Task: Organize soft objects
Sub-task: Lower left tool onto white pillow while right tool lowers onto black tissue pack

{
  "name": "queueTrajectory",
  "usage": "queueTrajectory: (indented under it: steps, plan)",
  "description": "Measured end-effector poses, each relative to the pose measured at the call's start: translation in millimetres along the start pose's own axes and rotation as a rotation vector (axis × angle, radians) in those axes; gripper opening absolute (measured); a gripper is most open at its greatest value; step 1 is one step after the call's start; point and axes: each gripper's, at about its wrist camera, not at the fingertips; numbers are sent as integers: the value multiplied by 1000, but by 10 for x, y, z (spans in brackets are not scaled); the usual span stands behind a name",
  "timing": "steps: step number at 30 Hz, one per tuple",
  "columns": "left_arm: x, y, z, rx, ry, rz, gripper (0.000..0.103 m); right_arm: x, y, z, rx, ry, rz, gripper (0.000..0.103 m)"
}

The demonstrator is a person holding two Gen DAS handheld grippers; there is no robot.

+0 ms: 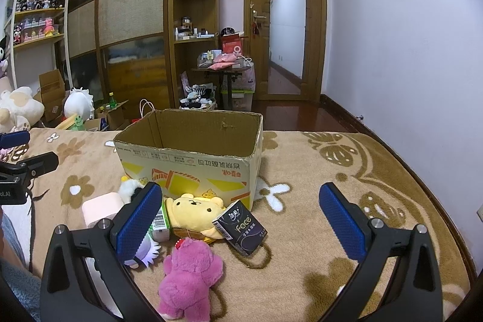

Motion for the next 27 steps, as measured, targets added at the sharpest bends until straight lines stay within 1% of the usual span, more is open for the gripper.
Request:
queueTrajectory:
  steps: [3, 5, 6, 8, 11, 18, 21, 24, 27]
  plan:
    - [-35, 13, -2, 0, 1, -19, 103, -8, 33, -3, -4, -1, -9, 103]
    - [-38, 18, -18, 9, 41, -35, 103, -19, 41, 2, -5, -4, -18, 103]
    - [-48, 22, -11, 10, 46, -37, 103, -13, 46, 2, -7, -4, -18, 103]
    - [-37, 25, 10, 1, 38, -35, 103, -33, 38, 16, -11, -15, -15, 103]
    - [-58, 10, 52, -12, 54, -54, 103, -48, 15, 34, -21, -19, -12, 103]
    - [-170, -80, 188, -55, 46, -84, 103, -124, -71, 97, -55, -28, -20, 103]
    - [-286, -103, 201, -50, 48, -105, 103, -194, -89, 126, -78, -35, -32, 103]
    - [-430, -119, 159, -21, 63, -144, 103, -289, -77, 169, -108, -48, -55, 103]
    - [-549, -127, 117, -1, 62, -169, 103, -386, -63, 208, -122, -47, -77, 103]
Point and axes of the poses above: each gripper's, at about its wrist camera, not at the fingertips, and x roughly against the way its jaws point, z to its right, y to its underside, and after that the axes turned 2 degrees about y, right-handed
